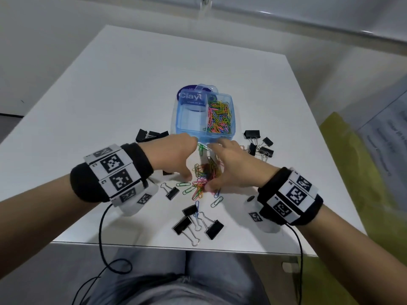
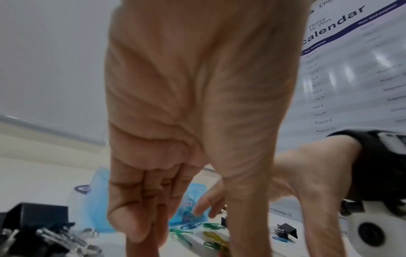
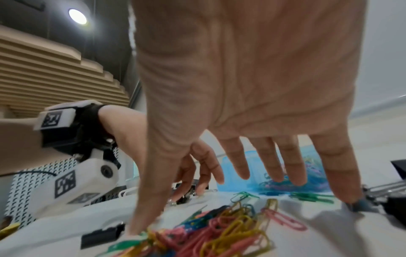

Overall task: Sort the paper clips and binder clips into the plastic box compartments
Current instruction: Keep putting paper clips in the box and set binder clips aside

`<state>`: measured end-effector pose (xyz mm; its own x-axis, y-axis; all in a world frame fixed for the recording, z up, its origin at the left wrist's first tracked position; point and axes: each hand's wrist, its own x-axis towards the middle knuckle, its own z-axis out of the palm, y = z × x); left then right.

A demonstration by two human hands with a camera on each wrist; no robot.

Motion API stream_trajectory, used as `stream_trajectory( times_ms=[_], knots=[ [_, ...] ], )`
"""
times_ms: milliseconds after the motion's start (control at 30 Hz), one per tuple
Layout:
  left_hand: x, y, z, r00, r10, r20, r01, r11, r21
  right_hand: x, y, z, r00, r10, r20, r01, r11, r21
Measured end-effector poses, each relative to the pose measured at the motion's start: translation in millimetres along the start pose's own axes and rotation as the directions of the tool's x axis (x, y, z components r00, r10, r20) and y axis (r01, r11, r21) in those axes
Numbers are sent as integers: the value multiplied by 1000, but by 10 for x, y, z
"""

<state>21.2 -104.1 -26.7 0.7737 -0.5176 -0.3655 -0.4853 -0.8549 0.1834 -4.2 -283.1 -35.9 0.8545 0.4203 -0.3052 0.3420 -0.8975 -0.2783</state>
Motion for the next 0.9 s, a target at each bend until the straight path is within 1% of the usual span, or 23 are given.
stream_trajectory(
  times_ms=[67,133,167,267,333,400,533,633,733,833,900],
  knots=[
    [-39,-13,1,999,-12,46,11,1000,17,-10,-37,60,997,-46,59,49,998,-50],
    [-43,-11,28,997,-4,78,2,1000,26,-15,-84,125,993,-100,63,107,987,-118],
    [-35,-8,52,996,4,86,-7,999,36,-2,-102,147,991,-123,52,129,984,-126],
    [10,23,97,997,10,72,-14,999,43,42,-160,156,980,-198,22,199,979,-50],
    [55,46,84,998,8,58,-9,1000,20,49,-192,137,979,-202,7,202,979,-8],
    [99,49,65,998,12,57,-13,1000,19,46,-211,113,984,-175,-9,175,985,5],
    [138,52,68,997,67,23,-68,997,45,68,-174,69,991,-125,-56,129,989,69],
    [139,5,73,997,75,28,-75,997,2,53,-92,-5,997,-44,-68,57,978,199],
    [88,-42,26,996,93,16,-92,993,-73,14,13,-142,994,75,-83,-39,926,375],
    [8,-1,-32,984,177,-1,-175,974,-140,44,101,-384,971,147,-190,-34,867,497],
    [-55,84,-50,969,238,70,-220,954,-202,113,155,-571,936,189,-298,-4,850,526]
  ],
)
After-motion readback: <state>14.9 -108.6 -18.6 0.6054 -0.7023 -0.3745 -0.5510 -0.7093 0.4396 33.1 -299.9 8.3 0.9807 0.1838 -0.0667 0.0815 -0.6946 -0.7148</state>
